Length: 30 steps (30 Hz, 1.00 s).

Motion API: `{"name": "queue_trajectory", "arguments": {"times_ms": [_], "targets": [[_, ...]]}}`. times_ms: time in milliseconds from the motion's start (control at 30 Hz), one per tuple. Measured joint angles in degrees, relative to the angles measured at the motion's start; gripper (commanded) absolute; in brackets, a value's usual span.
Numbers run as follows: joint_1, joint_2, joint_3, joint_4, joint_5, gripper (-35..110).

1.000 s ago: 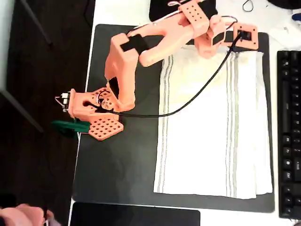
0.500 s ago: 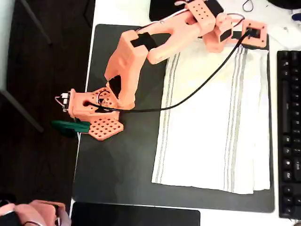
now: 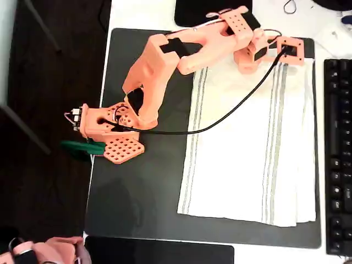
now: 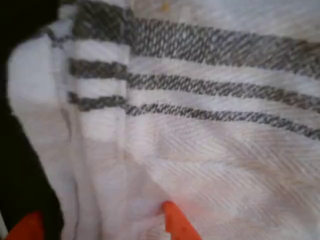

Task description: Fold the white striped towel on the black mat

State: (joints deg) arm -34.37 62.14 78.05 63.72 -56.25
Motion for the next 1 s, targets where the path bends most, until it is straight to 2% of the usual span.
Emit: {"name": "queue_trajectory", "arguments": {"times_ms": [100,167,367,733,1000], "targets": [[0.1,-2.2,-1.8,-0.4,0.0,7],[0.1,-3.8,-2.5,-0.4,0.1,0],[1.1,-3.3,-3.1,1.3,1.2,0],[4.1,14.2,-3.8,18.6,1.0,0],[15.5,26.6,-6.1,31.4,-7.9,0]]}}
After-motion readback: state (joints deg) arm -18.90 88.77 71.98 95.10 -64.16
